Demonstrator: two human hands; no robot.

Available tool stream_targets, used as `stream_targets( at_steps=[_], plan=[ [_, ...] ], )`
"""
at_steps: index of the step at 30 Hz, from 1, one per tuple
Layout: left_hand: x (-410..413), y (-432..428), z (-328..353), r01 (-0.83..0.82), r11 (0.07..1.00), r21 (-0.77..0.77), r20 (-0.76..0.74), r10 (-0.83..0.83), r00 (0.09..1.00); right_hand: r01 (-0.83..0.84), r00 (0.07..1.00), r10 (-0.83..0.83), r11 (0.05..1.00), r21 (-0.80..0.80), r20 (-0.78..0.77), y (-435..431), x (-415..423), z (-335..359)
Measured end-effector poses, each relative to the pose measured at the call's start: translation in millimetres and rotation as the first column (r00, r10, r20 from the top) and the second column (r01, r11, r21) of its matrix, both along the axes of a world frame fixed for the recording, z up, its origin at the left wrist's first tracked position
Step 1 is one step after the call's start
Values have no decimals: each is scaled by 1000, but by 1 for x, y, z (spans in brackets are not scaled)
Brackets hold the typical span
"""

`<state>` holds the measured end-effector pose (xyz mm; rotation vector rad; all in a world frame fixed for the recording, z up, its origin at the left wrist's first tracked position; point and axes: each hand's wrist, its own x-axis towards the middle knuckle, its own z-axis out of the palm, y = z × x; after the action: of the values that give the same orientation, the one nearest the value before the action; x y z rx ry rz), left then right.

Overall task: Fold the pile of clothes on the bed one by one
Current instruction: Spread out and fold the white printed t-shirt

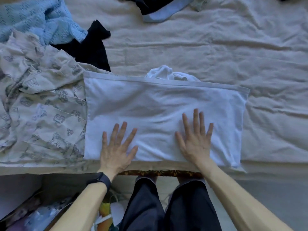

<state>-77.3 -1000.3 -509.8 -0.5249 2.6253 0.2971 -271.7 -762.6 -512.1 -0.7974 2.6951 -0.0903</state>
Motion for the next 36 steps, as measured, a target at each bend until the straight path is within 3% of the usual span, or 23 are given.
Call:
stream_targets(
  at_steps=[2,3,5,7,9,10,13,14,16,18,21,22,25,28,31,33,36],
  plan=[
    [7,7,-6,-54,999,4,55,54,997,-139,990,136,989,57,48,29,32,-2],
    [12,8,-7,-110,994,-7,85,110,990,-114,993,109,988,104,51,49,34,-1],
    [16,10,-3,-195,980,-37,125,198,972,98,994,-104,980,171,29,87,22,11],
    [8,25,7,-274,962,-16,123,274,954,430,902,-432,895,119,-8,115,9,37],
    [-10,55,21,-273,961,38,114,267,957,746,658,-745,665,43,107,135,5,60],
    [-22,77,27,-241,967,77,112,232,966,843,521,-825,538,24,218,143,5,65],
    [-64,156,38,-136,967,217,65,125,990,979,102,-769,189,72,631,153,8,66],
    [-79,181,39,-97,963,249,49,88,995,986,48,-714,146,82,698,156,8,61],
    [-104,218,35,-64,961,270,57,51,997,982,97,-689,182,42,719,163,9,53],
    [-119,234,27,-113,965,235,167,74,983,963,221,-709,265,-38,669,176,5,54],
    [-125,234,21,-142,974,176,262,92,961,880,422,-705,470,-70,570,202,-9,55],
    [-125,234,21,-133,976,171,268,84,960,859,446,-680,508,-65,582,208,-11,53],
    [-128,244,23,-148,980,136,281,105,954,839,441,-615,541,-57,653,216,-19,46],
    [-133,267,30,-181,980,78,178,165,970,680,470,-478,732,41,742,228,-35,38],
    [-138,302,38,62,992,113,31,-66,997,448,526,-370,886,120,766,240,-63,43],
    [-147,326,36,204,974,100,-15,-204,979,410,561,-361,903,129,745,245,-85,48],
    [-174,340,25,187,979,79,-16,-186,982,523,531,-392,849,74,751,243,-114,49]
  ],
)
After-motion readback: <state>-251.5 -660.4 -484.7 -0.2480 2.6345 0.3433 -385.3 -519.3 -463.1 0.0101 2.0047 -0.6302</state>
